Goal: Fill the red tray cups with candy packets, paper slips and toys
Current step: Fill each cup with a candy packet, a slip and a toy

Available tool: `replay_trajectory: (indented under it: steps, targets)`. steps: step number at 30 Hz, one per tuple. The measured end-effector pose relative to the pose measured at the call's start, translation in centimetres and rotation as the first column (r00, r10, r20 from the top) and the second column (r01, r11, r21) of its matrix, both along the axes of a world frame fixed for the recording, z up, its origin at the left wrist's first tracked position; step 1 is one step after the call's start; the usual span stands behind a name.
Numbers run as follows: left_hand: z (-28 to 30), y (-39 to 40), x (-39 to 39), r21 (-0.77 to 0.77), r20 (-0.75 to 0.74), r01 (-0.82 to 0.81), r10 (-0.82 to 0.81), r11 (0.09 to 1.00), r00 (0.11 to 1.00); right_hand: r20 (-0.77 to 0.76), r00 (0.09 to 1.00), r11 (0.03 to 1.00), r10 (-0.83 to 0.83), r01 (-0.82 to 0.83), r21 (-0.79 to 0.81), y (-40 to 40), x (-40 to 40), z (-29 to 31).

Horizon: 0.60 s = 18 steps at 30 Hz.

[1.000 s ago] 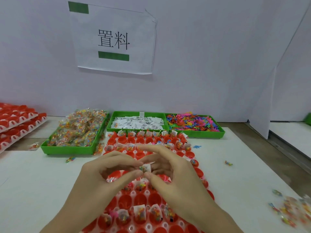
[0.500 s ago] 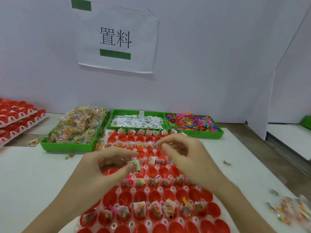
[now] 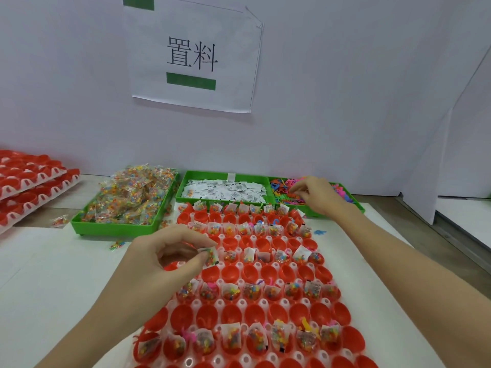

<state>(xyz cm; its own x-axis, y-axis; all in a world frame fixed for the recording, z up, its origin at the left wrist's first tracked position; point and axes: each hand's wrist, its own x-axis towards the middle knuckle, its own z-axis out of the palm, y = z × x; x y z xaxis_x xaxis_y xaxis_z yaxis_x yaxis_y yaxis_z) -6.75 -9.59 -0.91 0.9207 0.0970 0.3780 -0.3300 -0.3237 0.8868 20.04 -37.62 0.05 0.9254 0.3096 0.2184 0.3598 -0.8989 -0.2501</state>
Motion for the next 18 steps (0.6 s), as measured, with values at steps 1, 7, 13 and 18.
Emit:
replay_trajectory:
  steps: [1,7,13,18]
  targets:
    - [0.0,0.0,0.0,0.002,0.002,0.002,-0.002,1.000,1.000,0.006,1.000,1.000,0.003,-0.003,-0.014,0.4,0.5,-0.1]
    - [0.0,0.4,0.2,-0.008,0.011,-0.002,0.002,1.000,1.000,0.053,0.990,0.959,-0.133,0.142,-0.246,1.2,3.0,-0.1]
    - [0.1,0.5,0.2,-0.015,0.013,0.011,-0.011,1.000,1.000,-0.020,0.994,0.973,-0.112,0.105,-0.208,1.2,3.9,-0.7]
    - [0.0,0.5,0.3,-0.006,0.012,0.007,-0.007,1.000,1.000,-0.003,0.995,0.994,-0.096,0.096,-0.052,0.2,3.9,-1.0]
